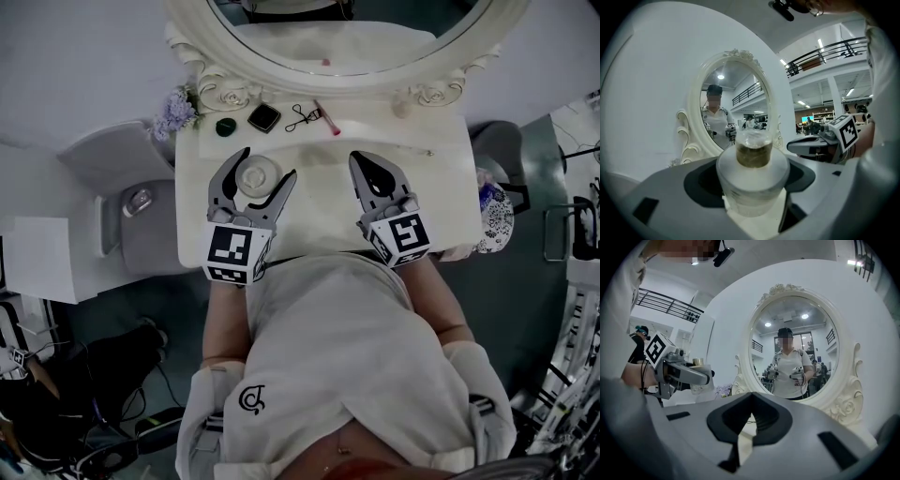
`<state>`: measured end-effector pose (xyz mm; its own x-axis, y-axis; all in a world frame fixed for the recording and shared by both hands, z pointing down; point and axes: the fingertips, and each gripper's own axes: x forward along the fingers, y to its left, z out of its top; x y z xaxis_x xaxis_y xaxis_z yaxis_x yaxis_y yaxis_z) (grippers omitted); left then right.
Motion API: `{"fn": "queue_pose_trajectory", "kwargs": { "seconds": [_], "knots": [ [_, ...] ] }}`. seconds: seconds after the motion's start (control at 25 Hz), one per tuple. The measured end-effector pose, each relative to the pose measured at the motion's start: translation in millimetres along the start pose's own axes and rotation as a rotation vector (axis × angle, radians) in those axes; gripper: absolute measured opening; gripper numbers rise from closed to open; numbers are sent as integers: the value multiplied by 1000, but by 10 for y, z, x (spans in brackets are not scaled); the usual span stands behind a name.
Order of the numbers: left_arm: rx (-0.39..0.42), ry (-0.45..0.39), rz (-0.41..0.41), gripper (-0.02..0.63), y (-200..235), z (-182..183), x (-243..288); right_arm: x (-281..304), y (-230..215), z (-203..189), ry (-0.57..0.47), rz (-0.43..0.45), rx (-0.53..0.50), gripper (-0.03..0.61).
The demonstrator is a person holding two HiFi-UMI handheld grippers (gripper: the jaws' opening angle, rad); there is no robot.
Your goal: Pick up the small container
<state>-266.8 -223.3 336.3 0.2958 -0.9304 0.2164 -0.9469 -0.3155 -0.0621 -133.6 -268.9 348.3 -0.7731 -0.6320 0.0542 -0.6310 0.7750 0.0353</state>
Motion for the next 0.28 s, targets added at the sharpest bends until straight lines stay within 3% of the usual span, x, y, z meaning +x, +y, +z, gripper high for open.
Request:
{"fn": "queue_pose_trajectory", "kwargs": {
  "seconds": [0.28],
  "knots": [
    [0,8,-12,353,-14,-64,45,-8,5,-11,-12,-3,3,3]
  ]
}}
